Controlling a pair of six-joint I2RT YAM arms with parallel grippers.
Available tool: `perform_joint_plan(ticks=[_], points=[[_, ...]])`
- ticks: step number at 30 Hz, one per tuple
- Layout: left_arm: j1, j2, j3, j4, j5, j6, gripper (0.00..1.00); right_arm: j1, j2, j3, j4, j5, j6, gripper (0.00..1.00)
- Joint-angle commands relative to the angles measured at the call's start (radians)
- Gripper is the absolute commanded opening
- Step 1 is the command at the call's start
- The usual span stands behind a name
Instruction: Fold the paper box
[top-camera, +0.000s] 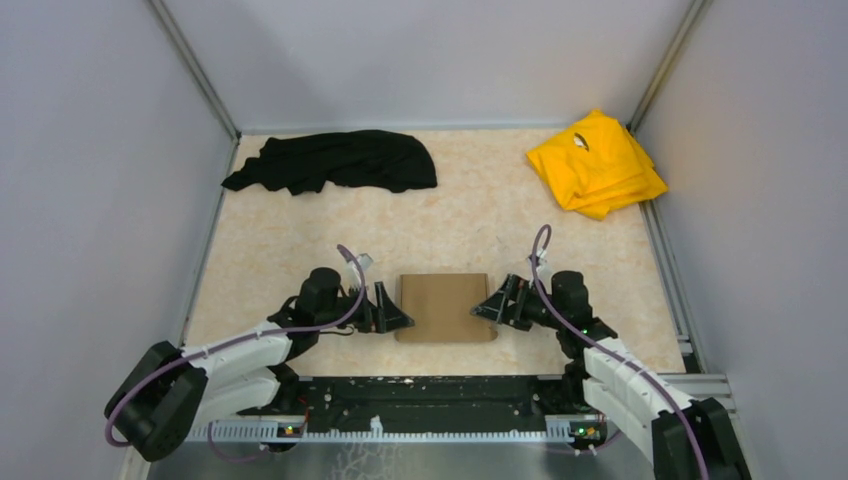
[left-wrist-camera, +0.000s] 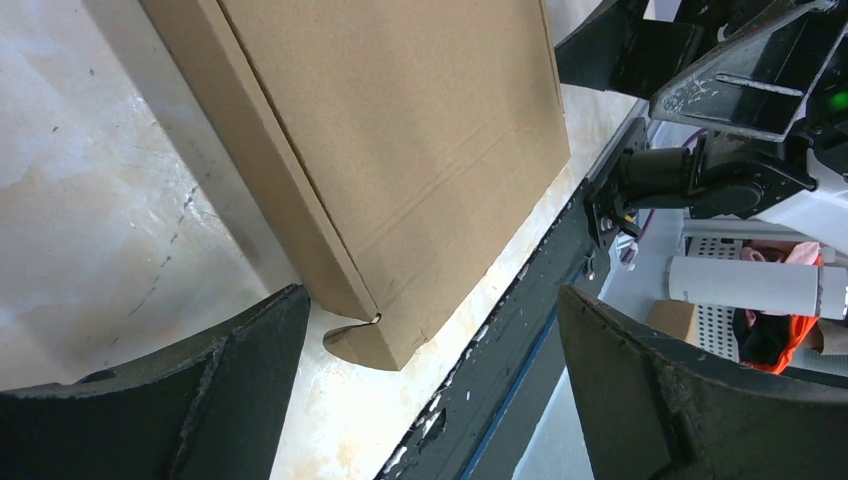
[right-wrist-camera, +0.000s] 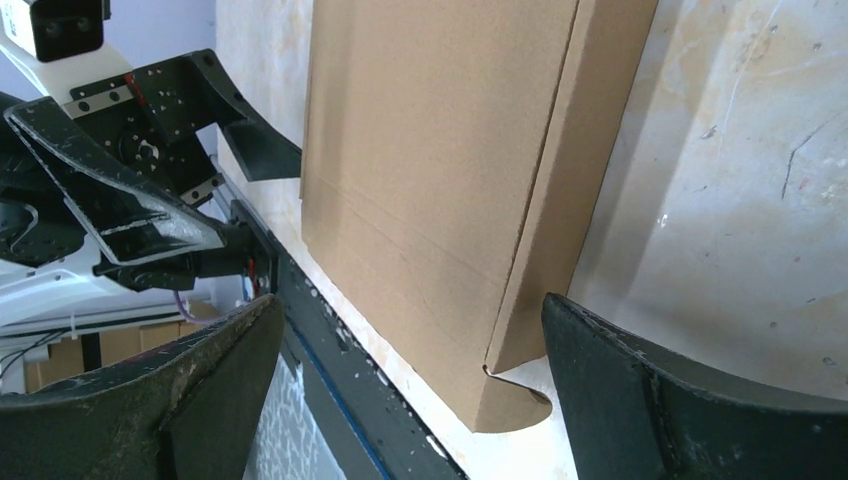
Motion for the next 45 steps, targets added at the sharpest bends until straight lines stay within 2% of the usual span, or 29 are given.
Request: perform_joint_plan(ticks=[1, 19, 45], points=[[-0.009, 0.016, 0.000, 0.056, -0.008, -0.001, 0.99, 0.018, 0.023, 0.000, 0.078, -0.013, 0.001, 0.99], [-0.018, 0.094, 0.030, 0.094, -0.018, 0.012, 0.99, 0.021, 0.045, 0.021, 0.089, -0.005, -0.006, 0.99], [-0.060, 0.088, 0.073, 0.090, -0.027, -0.004, 0.99, 0.025, 0.046, 0.050, 0.107, -0.015, 0.009, 0.99]])
